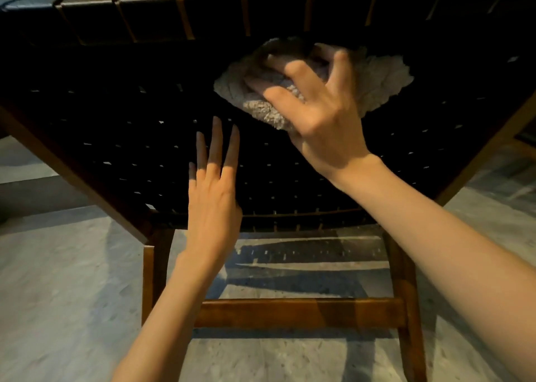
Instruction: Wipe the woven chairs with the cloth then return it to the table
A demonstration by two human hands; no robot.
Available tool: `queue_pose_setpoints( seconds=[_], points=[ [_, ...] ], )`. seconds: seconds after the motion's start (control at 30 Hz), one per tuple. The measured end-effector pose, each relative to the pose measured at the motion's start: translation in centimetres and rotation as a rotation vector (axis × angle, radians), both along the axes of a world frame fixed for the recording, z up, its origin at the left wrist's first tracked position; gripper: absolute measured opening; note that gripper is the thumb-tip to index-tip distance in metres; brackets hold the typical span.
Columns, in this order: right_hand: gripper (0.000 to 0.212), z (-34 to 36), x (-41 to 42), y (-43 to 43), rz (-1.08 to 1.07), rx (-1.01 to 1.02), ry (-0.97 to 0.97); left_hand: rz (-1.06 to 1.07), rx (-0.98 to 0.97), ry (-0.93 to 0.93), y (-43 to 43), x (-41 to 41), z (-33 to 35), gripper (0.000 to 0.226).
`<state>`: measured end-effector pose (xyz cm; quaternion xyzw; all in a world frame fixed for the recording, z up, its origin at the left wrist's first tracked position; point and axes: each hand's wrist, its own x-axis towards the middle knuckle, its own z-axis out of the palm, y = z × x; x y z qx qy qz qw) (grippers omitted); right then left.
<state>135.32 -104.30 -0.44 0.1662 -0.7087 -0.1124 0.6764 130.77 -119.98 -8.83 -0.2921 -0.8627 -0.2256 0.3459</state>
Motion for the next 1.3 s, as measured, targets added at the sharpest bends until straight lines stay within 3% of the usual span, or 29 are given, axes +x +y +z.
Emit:
queue_pose_setpoints(
  seconds=[0.17,0.23,0.33,0.4,0.5,0.63,0.73,0.8,0.9,0.97,1.03,1.13,1.17,1.3],
  points=[
    [0.022,-1.8,-2.0,1.2,-0.016,0.051,0.088,-0.007,0.018,-0.005,0.3,-0.3,-0.4,0.096],
    [0.026,-3.7,-3.0,1.6,-0.019,-0.030,-0.032,-0.013,0.019,-0.002,0.3,-0.5,-0.6,0.096],
    [0.037,-8.8,-3.4,2.1,0.177,-0.394,-0.373,-0.021,0.008,-0.004,0.1,-0.8,-1.0,0.094],
    [0.036,-12.4,-3.6,2.9,0.116,-0.464,-0.551,-0.032,0.005,0.001,-0.1,-1.0,-1.2,0.092],
    [0.037,-16.5,-3.9,4.5,-0.069,-0.225,-0.691,-0.034,-0.002,0.012,-0.1,-1.2,-1.7,0.087],
    [0.076,-19.9,-4.1,4.2,-0.299,-0.185,-0.962,-0.052,-0.010,-0.011,0.3,-1.2,-2.3,0.086],
    [0.055,-20.0,-3.0,4.2,-0.286,-0.097,-1.109,-0.055,-0.010,0.016,0.6,-1.0,-2.2,0.088],
    [0.051,-18.9,-1.6,4.6,-0.161,-0.010,-1.042,-0.059,-0.011,0.071,0.8,-0.8,-2.0,0.088],
    [0.037,-14.5,1.4,4.5,-0.091,-0.040,-0.579,-0.056,-0.002,0.181,1.4,-0.4,-1.4,0.083],
    [0.038,-11.1,2.7,5.1,-0.060,0.004,-0.258,-0.035,-0.008,0.217,1.8,-0.2,-1.1,0.085],
    [0.033,-7.1,3.7,6.0,-0.060,0.026,-0.063,-0.021,-0.007,0.222,2.4,0.1,-0.8,0.088],
    [0.072,-2.8,4.0,6.7,-0.093,-0.015,0.010,-0.032,-0.011,0.245,3.5,0.5,-0.4,0.089],
    [0.070,-2.0,4.0,6.6,-0.107,-0.048,-0.003,-0.038,-0.014,0.260,3.9,0.7,-0.3,0.090],
    [0.027,-0.2,3.8,6.0,-0.155,-0.049,-0.043,-0.048,-0.028,0.269,4.8,1.1,-0.1,0.092]
  ],
)
